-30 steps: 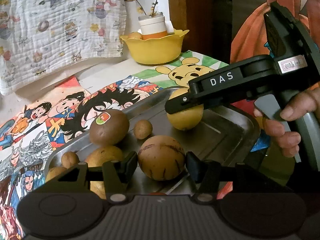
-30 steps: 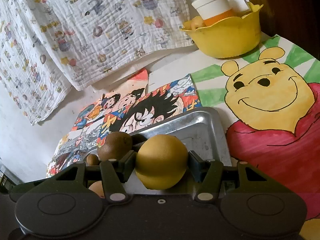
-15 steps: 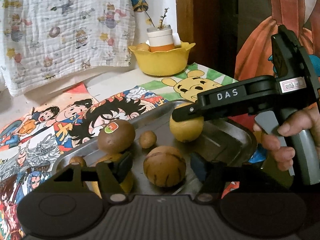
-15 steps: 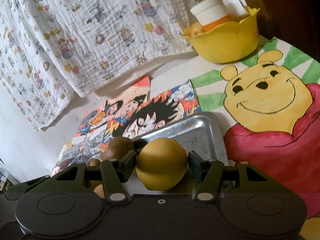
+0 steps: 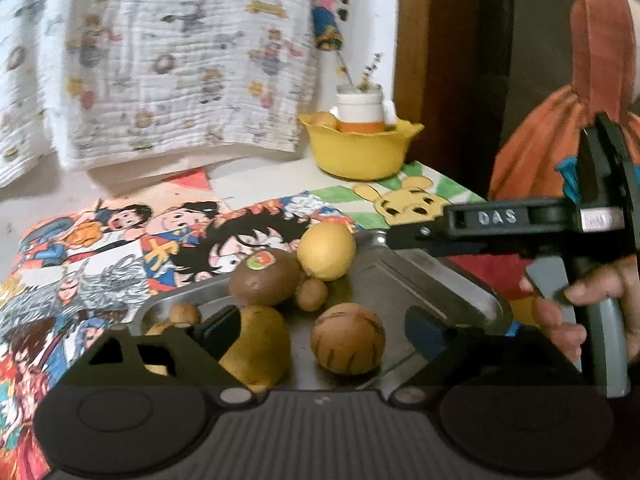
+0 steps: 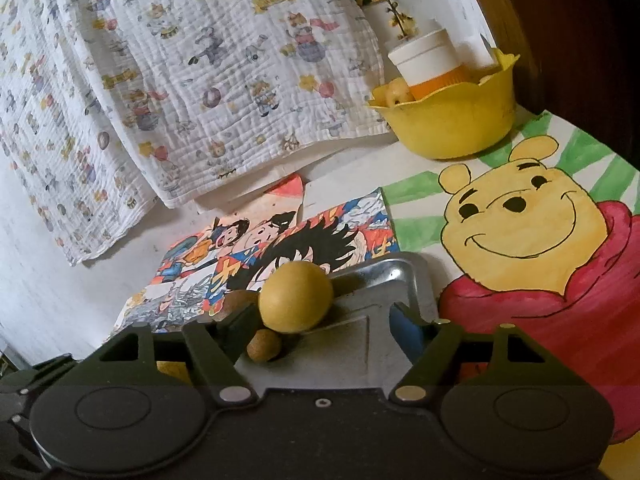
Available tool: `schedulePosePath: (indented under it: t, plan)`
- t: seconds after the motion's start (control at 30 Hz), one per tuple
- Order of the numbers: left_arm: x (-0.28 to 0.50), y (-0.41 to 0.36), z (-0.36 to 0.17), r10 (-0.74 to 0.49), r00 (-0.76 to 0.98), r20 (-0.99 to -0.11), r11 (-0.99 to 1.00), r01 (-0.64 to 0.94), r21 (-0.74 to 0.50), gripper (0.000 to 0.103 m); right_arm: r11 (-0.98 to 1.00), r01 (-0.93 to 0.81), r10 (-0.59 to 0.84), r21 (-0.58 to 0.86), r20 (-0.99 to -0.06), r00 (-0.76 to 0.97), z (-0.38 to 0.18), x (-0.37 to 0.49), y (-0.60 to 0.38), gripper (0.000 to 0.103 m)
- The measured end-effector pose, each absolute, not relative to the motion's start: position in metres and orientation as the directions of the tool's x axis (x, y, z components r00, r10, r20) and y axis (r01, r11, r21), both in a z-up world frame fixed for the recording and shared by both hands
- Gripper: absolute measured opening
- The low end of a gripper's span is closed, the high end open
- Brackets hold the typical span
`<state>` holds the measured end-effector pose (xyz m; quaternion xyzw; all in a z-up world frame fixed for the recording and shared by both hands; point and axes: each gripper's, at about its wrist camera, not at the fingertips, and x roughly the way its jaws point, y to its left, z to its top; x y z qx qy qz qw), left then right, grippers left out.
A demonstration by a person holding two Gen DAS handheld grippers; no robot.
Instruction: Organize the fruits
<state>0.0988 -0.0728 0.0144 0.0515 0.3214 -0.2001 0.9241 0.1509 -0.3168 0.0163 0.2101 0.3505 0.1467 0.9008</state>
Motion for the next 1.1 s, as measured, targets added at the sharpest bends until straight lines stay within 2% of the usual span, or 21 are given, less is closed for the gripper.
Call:
schedulePosePath:
  t: [0.2, 0.6, 1.1]
  plan:
    - [0.093, -0.058, 0.022, -0.286, 0.760, -0.584, 0.946, 0.321, -0.045, 0.102, 0.876, -0.123, 0.400, 0.467, -0.560, 0.725, 0.019, 0.146, -0.317, 0.085]
    - [0.085, -0.039, 0.022, -0.229, 0.789, -0.570, 0.971, 0.225, -0.079, 0.103, 0.898, -0.178, 0.387, 0.401, -0.532, 0.753, 0.030, 0.131, -0.305, 0.097]
    - [0.073, -0.020, 0.020, -0.160, 0.815, -0.557, 0.987, 0.124, -0.103, 0.103, 0.917, -0.249, 0.382, 0.311, -0.506, 0.774, 0.042, 0.106, -0.287, 0.102]
